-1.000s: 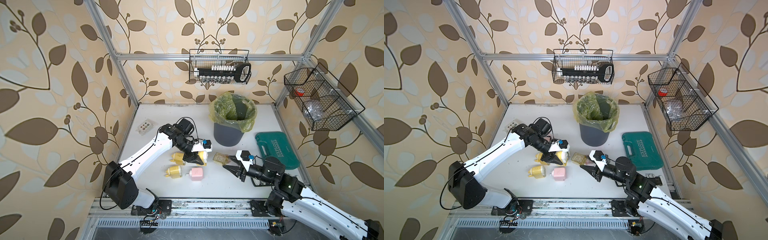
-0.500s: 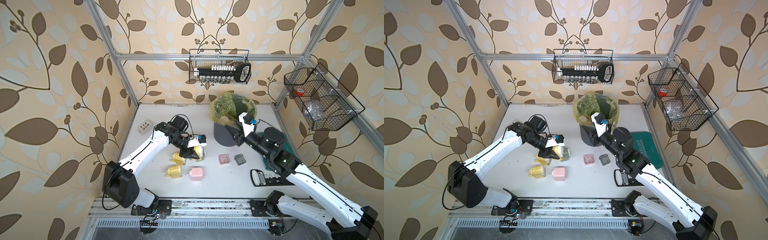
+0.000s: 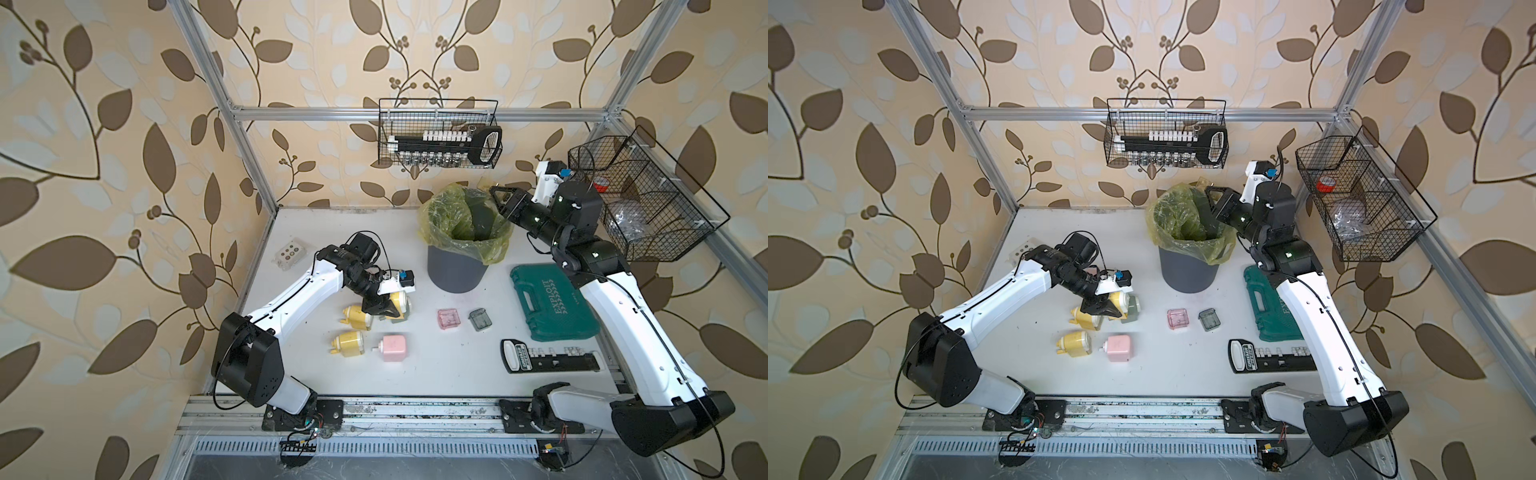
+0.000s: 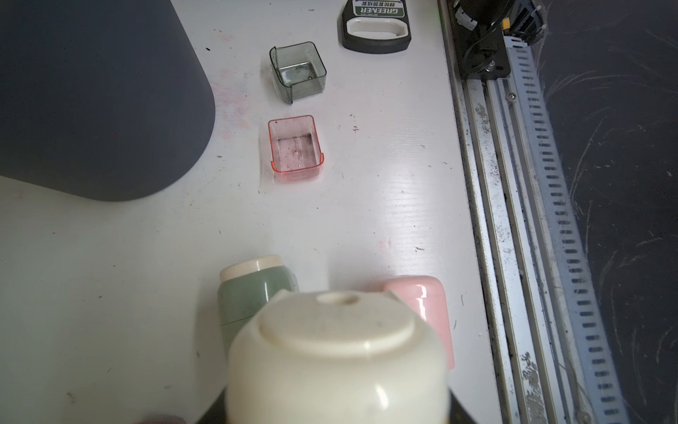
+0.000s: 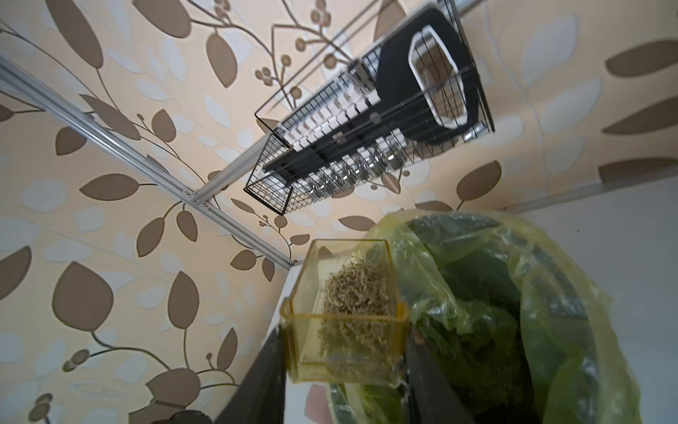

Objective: Take out the pencil sharpener tray and clean the shavings
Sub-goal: Pour the shavings into the trash bin.

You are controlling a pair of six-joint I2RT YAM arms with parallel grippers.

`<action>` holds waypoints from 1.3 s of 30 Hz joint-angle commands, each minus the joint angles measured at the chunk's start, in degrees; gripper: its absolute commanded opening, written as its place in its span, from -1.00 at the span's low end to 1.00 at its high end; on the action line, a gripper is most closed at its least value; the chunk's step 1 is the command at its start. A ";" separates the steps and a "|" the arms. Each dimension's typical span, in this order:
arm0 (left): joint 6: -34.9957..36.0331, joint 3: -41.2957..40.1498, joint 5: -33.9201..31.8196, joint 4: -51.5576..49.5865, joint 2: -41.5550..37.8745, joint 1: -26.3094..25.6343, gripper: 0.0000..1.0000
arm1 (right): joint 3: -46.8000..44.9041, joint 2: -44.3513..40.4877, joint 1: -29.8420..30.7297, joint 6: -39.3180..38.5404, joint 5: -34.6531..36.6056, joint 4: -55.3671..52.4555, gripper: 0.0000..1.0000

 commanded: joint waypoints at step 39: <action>0.23 -3.58 -3.35 3.28 -4.90 -3.80 -1.00 | -13.18 5.69 -13.63 57.78 -40.20 12.71 -1.00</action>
